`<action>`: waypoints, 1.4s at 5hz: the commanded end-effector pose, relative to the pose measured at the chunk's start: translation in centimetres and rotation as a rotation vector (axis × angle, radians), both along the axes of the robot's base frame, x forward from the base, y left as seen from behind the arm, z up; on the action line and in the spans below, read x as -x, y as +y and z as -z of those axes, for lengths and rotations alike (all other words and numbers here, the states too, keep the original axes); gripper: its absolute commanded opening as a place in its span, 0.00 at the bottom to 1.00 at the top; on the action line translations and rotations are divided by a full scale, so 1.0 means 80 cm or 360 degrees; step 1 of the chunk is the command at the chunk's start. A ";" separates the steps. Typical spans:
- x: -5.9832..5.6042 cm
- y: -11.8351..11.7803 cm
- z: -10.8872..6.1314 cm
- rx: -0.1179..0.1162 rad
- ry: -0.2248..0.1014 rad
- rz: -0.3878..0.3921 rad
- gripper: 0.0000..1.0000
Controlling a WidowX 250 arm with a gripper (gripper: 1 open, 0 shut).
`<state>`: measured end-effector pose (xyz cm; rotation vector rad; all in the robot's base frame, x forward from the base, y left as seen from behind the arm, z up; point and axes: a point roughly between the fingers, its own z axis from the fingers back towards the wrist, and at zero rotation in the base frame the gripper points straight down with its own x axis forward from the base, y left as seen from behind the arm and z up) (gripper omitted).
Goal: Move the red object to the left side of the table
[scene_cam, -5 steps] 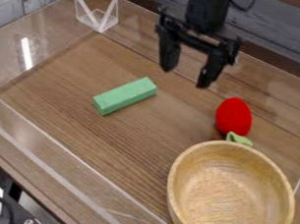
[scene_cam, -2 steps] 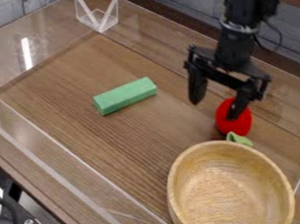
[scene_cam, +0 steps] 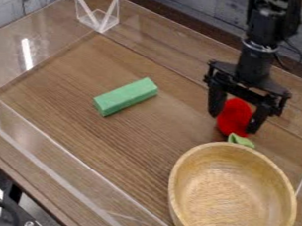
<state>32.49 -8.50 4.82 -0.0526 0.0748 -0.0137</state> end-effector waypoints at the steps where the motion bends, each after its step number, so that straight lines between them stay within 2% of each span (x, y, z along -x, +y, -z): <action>1: -0.020 -0.009 -0.012 0.0016 -0.0103 0.0004 1.00; 2: -0.027 -0.012 -0.002 0.0009 -0.0099 -0.0008 0.00; 3: -0.034 -0.016 0.006 0.0008 -0.0099 -0.0008 0.00; 4: -0.035 -0.016 0.005 0.0004 -0.0094 -0.0015 1.00; 5: -0.034 -0.014 0.001 0.0003 -0.0097 -0.0023 0.00; 6: -0.032 -0.012 -0.010 0.0007 -0.0109 -0.0025 0.00; 7: -0.031 -0.011 -0.012 0.0003 -0.0103 -0.0032 1.00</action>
